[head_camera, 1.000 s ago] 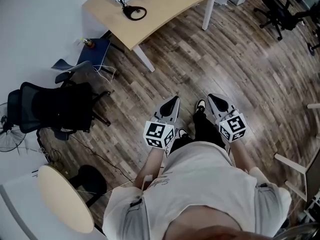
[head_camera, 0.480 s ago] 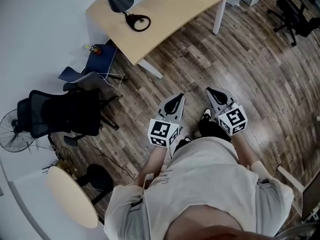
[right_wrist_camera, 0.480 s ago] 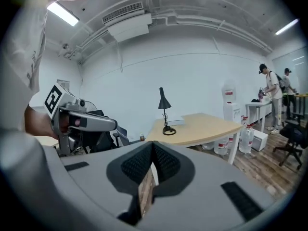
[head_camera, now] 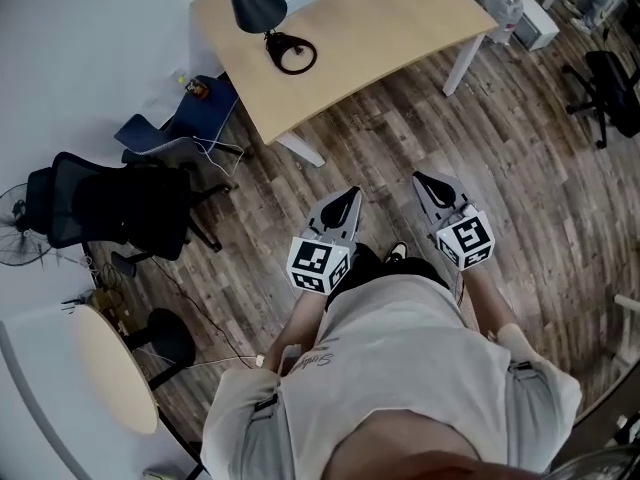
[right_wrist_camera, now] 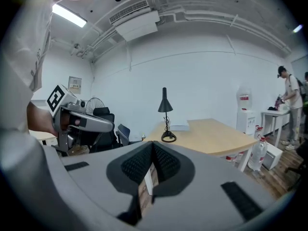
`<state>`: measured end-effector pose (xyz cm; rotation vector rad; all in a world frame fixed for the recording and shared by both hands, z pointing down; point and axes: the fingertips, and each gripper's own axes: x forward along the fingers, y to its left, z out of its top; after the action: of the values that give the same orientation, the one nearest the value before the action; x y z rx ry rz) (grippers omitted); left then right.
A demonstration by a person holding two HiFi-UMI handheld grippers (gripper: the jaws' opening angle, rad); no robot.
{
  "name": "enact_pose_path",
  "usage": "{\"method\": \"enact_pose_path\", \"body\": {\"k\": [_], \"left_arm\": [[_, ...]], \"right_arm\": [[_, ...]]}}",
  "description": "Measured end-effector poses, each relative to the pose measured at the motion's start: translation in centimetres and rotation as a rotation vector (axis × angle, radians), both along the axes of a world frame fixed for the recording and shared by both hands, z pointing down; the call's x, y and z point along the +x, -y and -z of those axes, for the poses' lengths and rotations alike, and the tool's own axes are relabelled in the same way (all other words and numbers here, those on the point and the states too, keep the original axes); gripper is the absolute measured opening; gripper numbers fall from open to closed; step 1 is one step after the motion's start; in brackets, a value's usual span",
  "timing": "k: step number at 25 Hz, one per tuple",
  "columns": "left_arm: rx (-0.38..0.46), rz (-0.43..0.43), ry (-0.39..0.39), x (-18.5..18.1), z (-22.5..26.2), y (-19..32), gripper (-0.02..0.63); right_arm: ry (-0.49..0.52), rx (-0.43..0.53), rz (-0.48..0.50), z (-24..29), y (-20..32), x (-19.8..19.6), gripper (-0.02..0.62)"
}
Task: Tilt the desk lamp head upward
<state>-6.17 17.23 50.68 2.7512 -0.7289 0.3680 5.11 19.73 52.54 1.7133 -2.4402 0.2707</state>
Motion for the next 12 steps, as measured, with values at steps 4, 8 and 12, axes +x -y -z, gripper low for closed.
{"method": "enact_pose_path", "body": {"k": [4,8,12], "left_arm": [[-0.021,0.018,0.030,0.1,-0.6,3.1,0.015],[-0.024,0.031,0.022,0.8,-1.2,8.4,0.015],[-0.017,0.003,-0.007,1.8,-0.7,12.8,0.015]], "right_arm": [[0.022,-0.019,-0.010,-0.6,3.1,1.4,-0.005],[0.036,-0.043,-0.024,-1.7,6.8,2.4,-0.005],[0.044,-0.063,-0.061,-1.4,10.1,2.7,-0.005]]}}
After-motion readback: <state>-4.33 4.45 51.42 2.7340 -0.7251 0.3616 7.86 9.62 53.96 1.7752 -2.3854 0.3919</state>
